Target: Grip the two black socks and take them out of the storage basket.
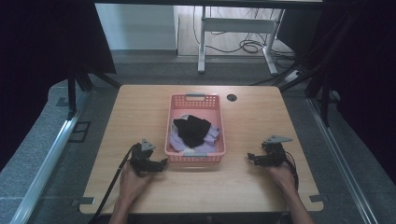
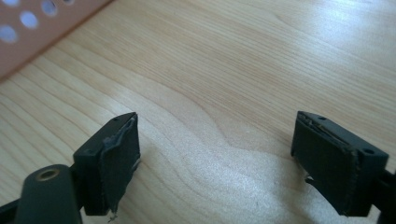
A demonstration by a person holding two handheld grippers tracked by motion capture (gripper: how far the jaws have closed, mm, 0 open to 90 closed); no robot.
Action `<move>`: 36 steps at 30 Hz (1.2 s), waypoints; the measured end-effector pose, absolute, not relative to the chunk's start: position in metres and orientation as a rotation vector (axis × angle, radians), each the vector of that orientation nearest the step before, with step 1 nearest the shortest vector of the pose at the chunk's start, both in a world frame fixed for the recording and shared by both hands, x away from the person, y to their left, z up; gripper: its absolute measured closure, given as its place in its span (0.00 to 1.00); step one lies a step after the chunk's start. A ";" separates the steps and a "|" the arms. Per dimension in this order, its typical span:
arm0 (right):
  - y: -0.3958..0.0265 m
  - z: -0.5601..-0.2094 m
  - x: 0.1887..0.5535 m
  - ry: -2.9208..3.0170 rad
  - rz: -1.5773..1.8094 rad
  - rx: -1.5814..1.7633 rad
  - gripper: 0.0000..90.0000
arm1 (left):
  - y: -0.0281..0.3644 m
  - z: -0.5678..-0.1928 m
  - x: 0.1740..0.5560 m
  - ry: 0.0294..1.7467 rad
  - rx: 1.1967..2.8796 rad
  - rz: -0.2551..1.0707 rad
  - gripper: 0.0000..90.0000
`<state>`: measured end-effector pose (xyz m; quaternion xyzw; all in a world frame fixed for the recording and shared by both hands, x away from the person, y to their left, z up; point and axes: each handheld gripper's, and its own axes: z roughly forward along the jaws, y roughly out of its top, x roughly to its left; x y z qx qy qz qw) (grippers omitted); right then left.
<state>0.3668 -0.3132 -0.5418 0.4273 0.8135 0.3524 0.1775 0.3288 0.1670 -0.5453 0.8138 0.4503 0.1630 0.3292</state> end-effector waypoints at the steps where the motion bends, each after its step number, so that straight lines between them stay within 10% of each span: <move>1: -0.312 -0.542 0.367 2.305 0.979 1.202 0.15 | 0.167 -0.545 0.329 1.179 2.127 0.426 0.11; 36: -0.307 -0.529 0.372 2.339 0.993 1.254 0.16 | 0.167 -0.545 0.329 1.181 2.126 0.428 0.11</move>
